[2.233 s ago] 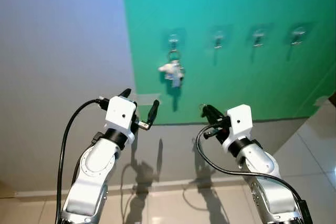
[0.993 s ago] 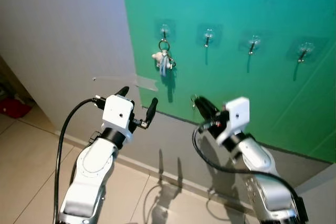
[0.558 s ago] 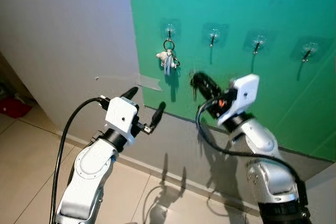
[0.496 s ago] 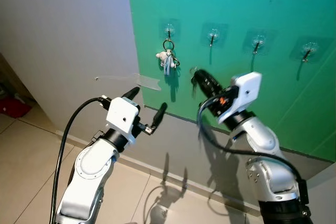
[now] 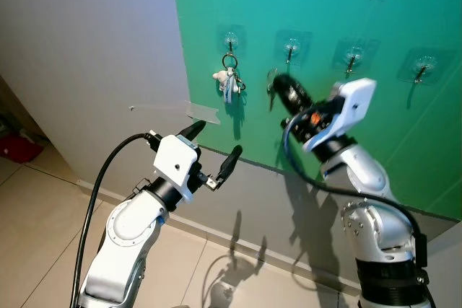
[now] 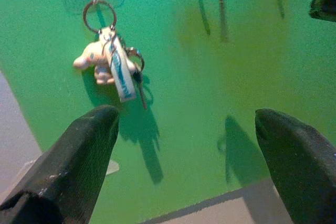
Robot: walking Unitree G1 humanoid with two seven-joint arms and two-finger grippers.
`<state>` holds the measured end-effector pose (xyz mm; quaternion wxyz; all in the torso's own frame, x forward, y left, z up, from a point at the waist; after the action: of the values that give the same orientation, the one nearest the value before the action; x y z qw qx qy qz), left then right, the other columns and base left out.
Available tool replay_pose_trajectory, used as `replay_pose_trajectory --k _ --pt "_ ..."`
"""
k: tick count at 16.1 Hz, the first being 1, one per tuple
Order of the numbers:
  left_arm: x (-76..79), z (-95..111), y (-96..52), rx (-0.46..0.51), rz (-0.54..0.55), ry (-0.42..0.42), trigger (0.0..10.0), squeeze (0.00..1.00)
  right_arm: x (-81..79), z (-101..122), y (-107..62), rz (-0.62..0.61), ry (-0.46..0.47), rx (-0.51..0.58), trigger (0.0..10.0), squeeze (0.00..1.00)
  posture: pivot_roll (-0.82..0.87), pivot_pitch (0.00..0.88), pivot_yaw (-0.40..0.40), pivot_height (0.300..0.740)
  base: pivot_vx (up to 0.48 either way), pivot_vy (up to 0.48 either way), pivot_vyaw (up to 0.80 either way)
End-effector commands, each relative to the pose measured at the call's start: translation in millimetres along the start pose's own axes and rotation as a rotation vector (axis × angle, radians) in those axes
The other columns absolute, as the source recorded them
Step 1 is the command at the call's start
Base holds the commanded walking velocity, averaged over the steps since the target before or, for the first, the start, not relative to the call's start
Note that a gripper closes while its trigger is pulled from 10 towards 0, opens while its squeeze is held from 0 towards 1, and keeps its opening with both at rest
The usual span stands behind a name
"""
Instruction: Hang keys on a hook
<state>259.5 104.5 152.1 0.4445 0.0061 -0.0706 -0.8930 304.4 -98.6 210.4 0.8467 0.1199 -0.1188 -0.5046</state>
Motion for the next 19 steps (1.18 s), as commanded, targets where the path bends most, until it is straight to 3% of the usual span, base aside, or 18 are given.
replay_pose_trajectory --k 1,3,13,19 --pt "4.3 7 3.0 0.023 -0.037 0.001 10.0 0.0 2.0 5 3.1 -0.014 0.008 0.009 10.0 0.0 -0.05 0.0 0.032 0.74 0.0 0.0 0.0" --pt "11.7 9 4.3 0.032 -0.085 -0.048 10.0 0.0 4.0 3 7.1 -0.04 0.004 -0.008 10.0 0.0 -0.05 0.0 0.034 0.74 0.0 0.0 0.0" --pt "17.5 10 6.5 0.037 -0.112 -0.058 10.0 0.0 16.0 4 19.3 -0.133 0.025 -0.042 10.0 0.0 -0.05 0.0 0.035 0.74 0.0 0.0 0.0" --pt "18.5 9 6.3 0.029 -0.117 -0.061 10.0 0.0 22.0 -17 19.0 -0.169 -0.025 -0.195 10.0 0.0 -0.04 0.0 0.036 0.74 0.0 0.0 0.0"
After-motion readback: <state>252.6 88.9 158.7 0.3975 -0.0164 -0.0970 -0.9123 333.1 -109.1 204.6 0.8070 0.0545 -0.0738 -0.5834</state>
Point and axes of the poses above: a point about 5 cm out from each wrist's last joint towards the gripper, its own y axis pointing out of the wrist towards the gripper, its own z axis along the axis of the wrist's last joint, x = y × z, the point moved 2 cm from there along y, pointing out of the wrist towards the gripper, and after that the axes turned 14 degrees about -y, right-handed, at the moved point
